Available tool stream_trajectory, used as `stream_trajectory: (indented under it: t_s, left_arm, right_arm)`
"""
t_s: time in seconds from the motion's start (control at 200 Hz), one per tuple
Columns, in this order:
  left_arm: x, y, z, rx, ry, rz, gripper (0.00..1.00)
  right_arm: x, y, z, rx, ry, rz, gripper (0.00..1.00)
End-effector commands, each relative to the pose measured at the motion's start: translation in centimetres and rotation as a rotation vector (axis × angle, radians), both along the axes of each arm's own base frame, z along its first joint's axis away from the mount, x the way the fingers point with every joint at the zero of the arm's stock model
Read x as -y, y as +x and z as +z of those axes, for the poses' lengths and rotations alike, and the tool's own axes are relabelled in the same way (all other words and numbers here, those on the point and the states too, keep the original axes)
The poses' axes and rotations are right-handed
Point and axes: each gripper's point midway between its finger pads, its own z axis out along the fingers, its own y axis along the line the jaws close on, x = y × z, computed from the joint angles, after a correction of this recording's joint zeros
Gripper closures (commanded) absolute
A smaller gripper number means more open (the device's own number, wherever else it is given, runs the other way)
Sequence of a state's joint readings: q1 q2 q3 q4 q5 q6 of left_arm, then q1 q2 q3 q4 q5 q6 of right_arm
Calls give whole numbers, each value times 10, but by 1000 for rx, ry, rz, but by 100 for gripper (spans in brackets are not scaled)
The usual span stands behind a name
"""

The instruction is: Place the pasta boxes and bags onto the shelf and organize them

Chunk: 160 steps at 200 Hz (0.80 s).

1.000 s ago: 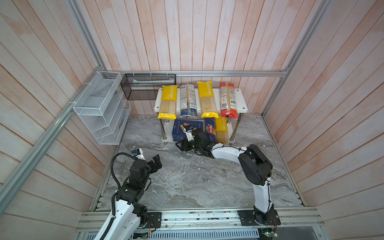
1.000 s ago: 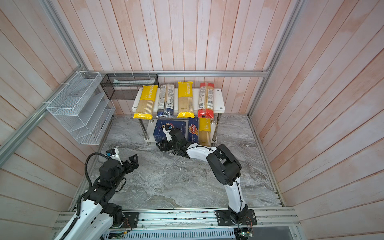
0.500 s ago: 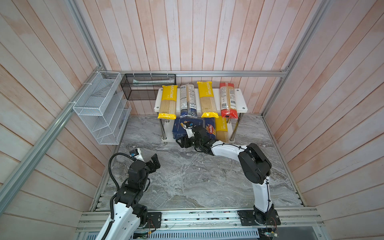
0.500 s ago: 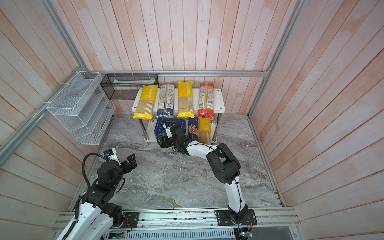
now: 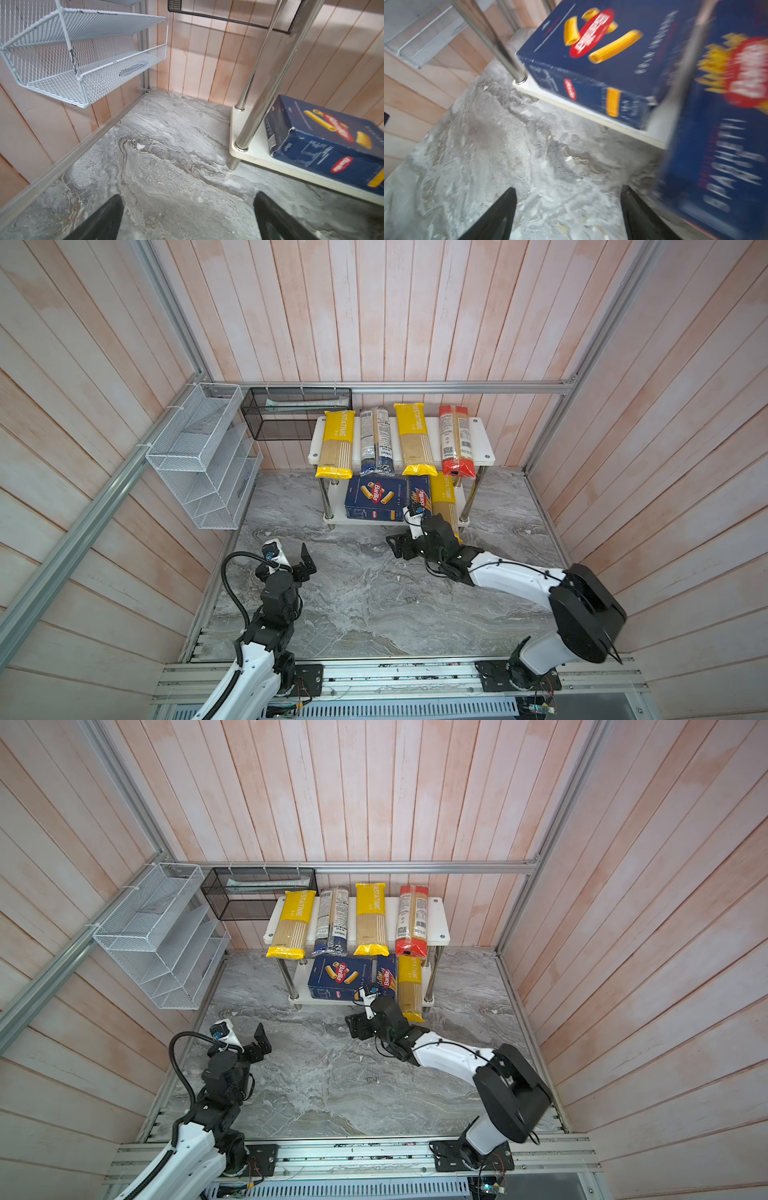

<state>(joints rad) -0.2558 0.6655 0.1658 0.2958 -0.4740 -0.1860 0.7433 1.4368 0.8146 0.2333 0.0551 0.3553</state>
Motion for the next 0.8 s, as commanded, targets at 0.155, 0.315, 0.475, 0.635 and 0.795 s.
stream_trajectory:
  t_s: [0.155,0.315,0.475,0.635,0.795]
  left_arm:
    - [-16,28,11,122,106,20,0]
    - [-19,41,5,180,100,-33,0]
    - [-5,79,-19,102,107,-142,0]
    - [-10,99,-38,21,87,-137,0]
    - [-11,98,-37,34,82,-135,0]
  right_arm:
    - [218,11,19,259,-157,-588,14]
    - [298,-13,26,435,-209,-812,9]
    - [334,-21,1,469,-148,-870,9]
    - [330,-3,-16,458,-144,-824,9]
    - [322,16,-21,505,-149,-757,8]
